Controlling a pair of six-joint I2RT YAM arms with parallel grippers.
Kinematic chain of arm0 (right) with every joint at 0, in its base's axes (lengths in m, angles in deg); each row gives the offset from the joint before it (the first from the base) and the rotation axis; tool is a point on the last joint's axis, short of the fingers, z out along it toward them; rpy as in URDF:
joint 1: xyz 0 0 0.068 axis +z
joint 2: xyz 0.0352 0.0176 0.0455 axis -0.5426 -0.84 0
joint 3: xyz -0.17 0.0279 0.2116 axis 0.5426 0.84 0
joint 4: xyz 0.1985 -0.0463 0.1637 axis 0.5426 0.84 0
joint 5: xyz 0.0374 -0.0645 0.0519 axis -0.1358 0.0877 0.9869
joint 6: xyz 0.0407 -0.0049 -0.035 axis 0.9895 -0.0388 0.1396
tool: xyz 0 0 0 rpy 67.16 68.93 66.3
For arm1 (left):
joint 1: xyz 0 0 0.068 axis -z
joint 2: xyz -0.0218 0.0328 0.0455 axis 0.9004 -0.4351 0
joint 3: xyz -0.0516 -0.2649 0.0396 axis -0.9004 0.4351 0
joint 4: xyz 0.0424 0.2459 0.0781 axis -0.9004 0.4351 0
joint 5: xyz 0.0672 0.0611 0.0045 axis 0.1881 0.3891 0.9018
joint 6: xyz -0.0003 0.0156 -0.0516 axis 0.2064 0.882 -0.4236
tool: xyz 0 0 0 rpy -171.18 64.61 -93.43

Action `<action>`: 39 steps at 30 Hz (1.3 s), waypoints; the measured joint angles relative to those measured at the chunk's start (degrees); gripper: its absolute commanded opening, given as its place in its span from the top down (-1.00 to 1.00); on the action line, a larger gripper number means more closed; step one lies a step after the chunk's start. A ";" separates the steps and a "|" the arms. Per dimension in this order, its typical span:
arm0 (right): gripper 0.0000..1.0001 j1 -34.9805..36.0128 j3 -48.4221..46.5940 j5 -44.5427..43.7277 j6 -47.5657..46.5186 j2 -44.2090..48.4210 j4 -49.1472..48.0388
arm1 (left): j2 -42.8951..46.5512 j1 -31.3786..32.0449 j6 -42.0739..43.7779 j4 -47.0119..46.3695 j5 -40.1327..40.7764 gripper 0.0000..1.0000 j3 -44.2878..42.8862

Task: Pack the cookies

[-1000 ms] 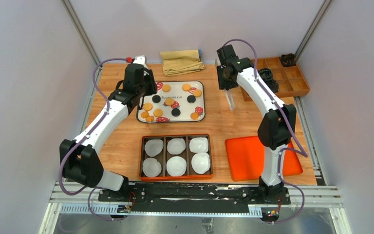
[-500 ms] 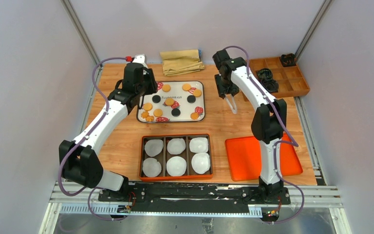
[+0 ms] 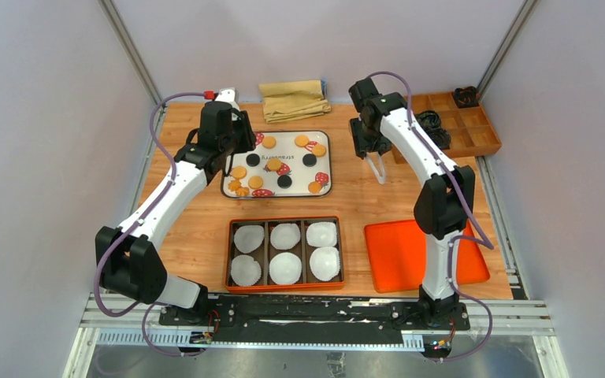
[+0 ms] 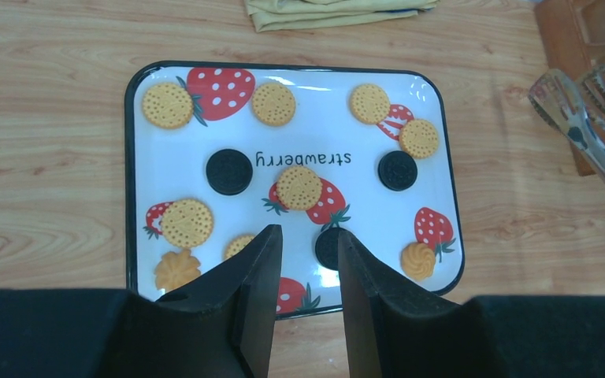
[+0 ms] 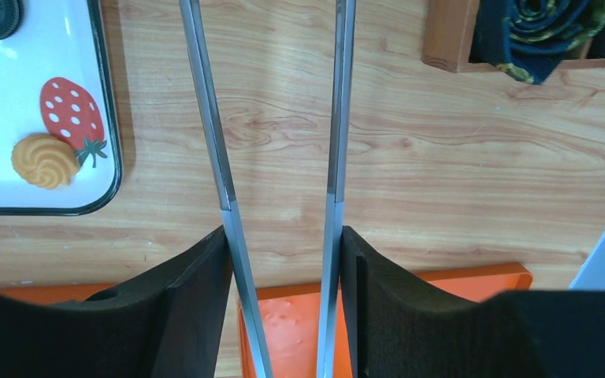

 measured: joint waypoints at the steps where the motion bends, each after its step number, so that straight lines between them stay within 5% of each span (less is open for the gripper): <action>1: -0.09 0.00 0.33 0.00 0.09 0.94 -0.11 | 0.00 0.00 0.02 0.00 -0.09 0.21 0.00; 18: -0.19 0.22 1.92 1.49 0.39 3.58 -1.36 | 0.04 0.00 -0.04 -0.04 -1.27 0.20 0.00; 39: -0.01 5.70 9.55 -1.03 -0.02 6.80 -4.04 | 0.04 0.00 -0.22 0.00 -0.26 0.15 0.00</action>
